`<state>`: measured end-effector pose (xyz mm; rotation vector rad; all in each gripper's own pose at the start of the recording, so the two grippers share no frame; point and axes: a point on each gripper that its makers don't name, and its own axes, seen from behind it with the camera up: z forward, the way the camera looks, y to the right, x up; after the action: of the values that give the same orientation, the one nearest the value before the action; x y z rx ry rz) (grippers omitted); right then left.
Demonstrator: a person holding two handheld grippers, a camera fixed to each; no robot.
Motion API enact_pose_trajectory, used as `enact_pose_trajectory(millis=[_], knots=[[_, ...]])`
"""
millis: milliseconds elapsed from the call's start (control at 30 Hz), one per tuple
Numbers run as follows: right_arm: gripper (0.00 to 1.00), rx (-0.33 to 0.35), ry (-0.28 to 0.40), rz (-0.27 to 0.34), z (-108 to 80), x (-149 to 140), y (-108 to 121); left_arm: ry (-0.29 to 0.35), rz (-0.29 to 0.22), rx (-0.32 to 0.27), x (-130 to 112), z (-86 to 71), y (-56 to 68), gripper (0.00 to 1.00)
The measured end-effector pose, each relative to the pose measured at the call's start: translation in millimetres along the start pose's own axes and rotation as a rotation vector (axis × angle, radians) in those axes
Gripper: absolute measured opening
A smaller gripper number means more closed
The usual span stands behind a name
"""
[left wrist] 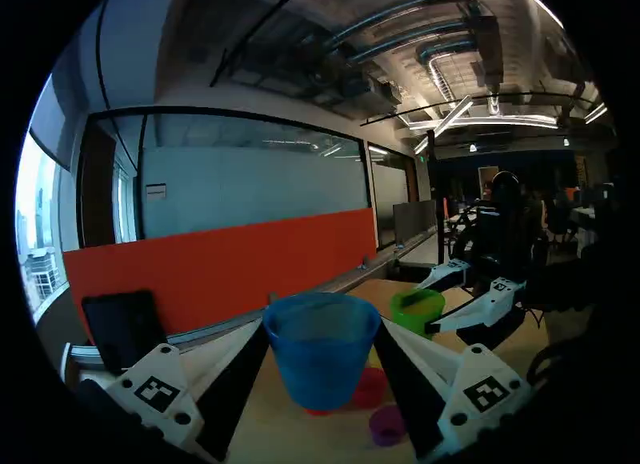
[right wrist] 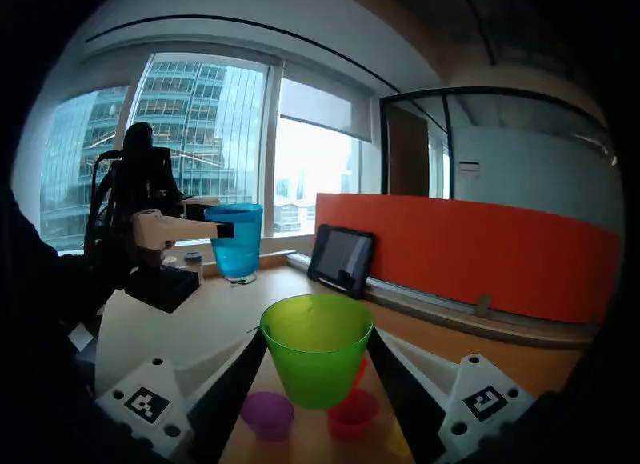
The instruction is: Pour water
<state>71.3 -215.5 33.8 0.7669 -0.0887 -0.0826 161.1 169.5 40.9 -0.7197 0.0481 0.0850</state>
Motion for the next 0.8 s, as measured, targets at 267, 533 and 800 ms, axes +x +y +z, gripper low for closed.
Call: enact_pose_trajectory(millis=[267, 533, 800], knots=[[0.92, 0.029, 0.008, 0.015, 6.4, -2, -8, 0.027, 0.072, 0.021, 17, -5.2, -1.9, 0.87], [0.92, 0.056, 0.017, 0.014, 11.9, 1, -19, 0.031, 0.15, 0.05, 28, -6.7, -5.6, 0.87], [0.92, 0.089, 0.021, 0.009, 18.7, 2, -31, 0.015, 0.236, 0.064, 33, -1.4, -2.6, 0.87]])
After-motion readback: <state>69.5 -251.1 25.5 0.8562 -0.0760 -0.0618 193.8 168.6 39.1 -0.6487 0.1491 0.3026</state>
